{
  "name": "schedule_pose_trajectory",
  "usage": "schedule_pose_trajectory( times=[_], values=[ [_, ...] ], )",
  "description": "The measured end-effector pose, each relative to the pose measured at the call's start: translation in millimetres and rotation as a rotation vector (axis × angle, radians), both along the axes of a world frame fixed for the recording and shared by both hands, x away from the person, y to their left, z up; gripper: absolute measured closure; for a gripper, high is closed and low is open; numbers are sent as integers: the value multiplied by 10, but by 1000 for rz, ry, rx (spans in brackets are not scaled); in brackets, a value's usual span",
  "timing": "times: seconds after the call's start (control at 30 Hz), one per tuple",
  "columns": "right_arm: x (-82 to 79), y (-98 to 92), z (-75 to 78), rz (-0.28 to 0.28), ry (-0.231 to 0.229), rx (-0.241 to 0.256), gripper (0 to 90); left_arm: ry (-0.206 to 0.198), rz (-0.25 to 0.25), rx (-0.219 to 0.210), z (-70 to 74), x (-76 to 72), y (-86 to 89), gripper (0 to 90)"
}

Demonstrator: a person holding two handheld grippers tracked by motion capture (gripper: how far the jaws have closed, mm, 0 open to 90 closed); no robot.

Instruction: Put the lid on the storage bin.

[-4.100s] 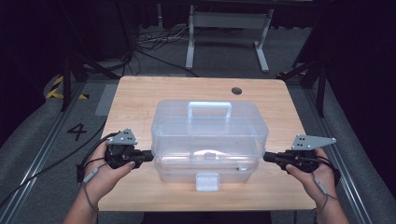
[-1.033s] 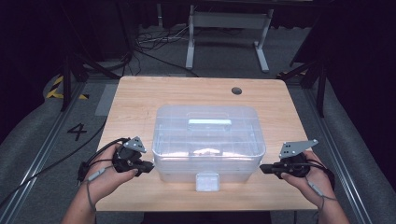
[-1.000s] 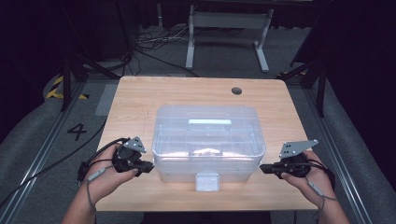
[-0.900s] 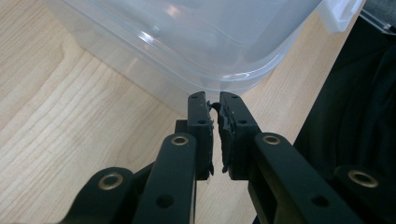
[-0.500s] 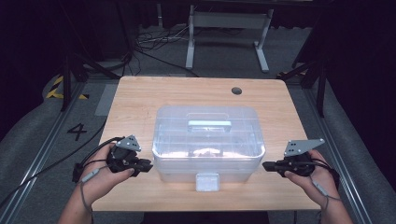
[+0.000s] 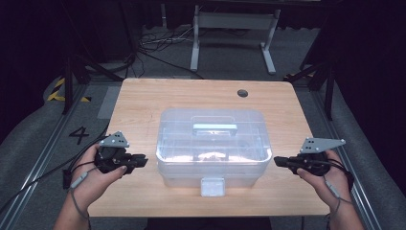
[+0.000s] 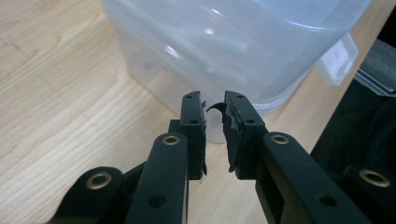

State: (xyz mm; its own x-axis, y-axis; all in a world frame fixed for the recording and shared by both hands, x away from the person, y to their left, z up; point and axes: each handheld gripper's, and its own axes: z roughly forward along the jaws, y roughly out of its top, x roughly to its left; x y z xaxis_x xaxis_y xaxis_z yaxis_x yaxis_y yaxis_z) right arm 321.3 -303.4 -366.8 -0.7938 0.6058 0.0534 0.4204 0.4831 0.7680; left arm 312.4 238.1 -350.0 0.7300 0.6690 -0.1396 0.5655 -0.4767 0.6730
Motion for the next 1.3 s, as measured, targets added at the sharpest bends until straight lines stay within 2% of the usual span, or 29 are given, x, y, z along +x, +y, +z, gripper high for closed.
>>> schedule_pose_trajectory(
  times=[0.17, 0.33, 0.5, 0.57, 0.77, 0.83, 1.03, 1.27, 1.3],
  values=[
    [46, -118, -10, -57, -10, 24, 900, -13, 67, 0, -20, 35, 100, 773],
    [93, -225, -27, -100, -19, 39, 900, -16, 107, -15, -44, 82, 185, 771],
    [166, -342, -87, -149, -11, 60, 900, -27, 169, 0, -98, 151, 248, 770],
    [212, -395, -123, -164, -4, 77, 900, -20, 192, -17, -144, 210, 284, 769],
    [306, -452, -176, -206, -4, 87, 900, -15, 219, -31, -256, 318, 335, 767],
    [358, -474, -214, -229, -6, 75, 900, -8, 233, -39, -304, 344, 335, 767],
    [478, -558, -406, -283, 22, 66, 900, 6, 249, -12, -468, 443, 294, 761],
    [528, -659, -558, -318, 38, 61, 900, 10, 243, 8, -595, 507, 279, 762],
    [528, -659, -558, -318, 38, 61, 900, 20, 236, 14, -626, 518, 277, 762]
  ],
)
